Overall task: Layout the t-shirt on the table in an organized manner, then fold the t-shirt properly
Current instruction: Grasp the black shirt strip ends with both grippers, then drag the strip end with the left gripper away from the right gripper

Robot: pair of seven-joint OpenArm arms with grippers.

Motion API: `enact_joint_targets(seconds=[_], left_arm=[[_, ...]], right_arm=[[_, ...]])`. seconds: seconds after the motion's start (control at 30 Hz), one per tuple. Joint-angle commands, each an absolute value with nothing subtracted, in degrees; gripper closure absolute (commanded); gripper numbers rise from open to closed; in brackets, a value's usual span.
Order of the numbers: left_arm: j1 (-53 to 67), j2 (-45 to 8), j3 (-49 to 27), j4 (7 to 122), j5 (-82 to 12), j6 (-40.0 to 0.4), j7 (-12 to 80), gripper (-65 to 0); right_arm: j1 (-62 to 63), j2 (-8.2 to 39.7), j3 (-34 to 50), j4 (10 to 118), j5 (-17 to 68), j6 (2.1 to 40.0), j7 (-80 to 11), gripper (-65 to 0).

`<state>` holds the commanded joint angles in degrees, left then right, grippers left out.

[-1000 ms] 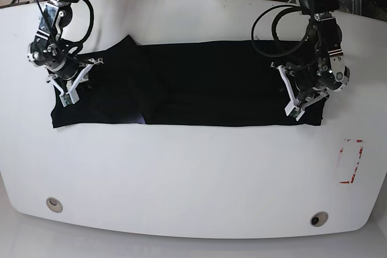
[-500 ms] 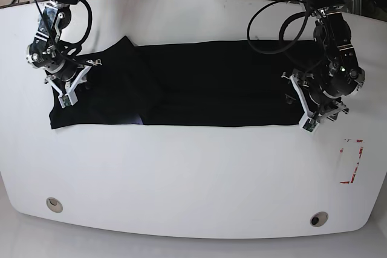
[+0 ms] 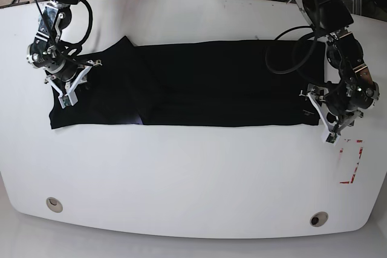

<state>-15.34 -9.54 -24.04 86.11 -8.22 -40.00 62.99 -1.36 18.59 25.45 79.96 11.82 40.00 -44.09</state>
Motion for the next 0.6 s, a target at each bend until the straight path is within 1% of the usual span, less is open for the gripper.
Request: enact_joint_targets(seconds=[0.1,0.27,0.47,0.6], left_arm=[[-15.34,-10.77,-23.96,83.56,-8.31,-40.0,61.49,-42.6],[-15.43,-11.03,-23.96,79.6,-8.57,-40.0,61.05,-42.2],[-15.34,-11.03,-20.88,75.21,-8.31,-40.0,56.13,-42.2],[-15.34,-11.03,-20.18,72.13,-8.31,-40.0,54.11,-42.1]], right_arm=[[-1.36,18.59,25.45,79.96,11.91,40.0,-44.09,-11.6],[-1.36,18.59,25.45,79.87,11.91,40.0,-44.09,-11.6],[-1.36,18.51,25.45,79.87,11.91,40.0,-44.09,-11.6],[-1.36,18.51,25.45,79.87,11.91,40.0,-44.09,-11.6]])
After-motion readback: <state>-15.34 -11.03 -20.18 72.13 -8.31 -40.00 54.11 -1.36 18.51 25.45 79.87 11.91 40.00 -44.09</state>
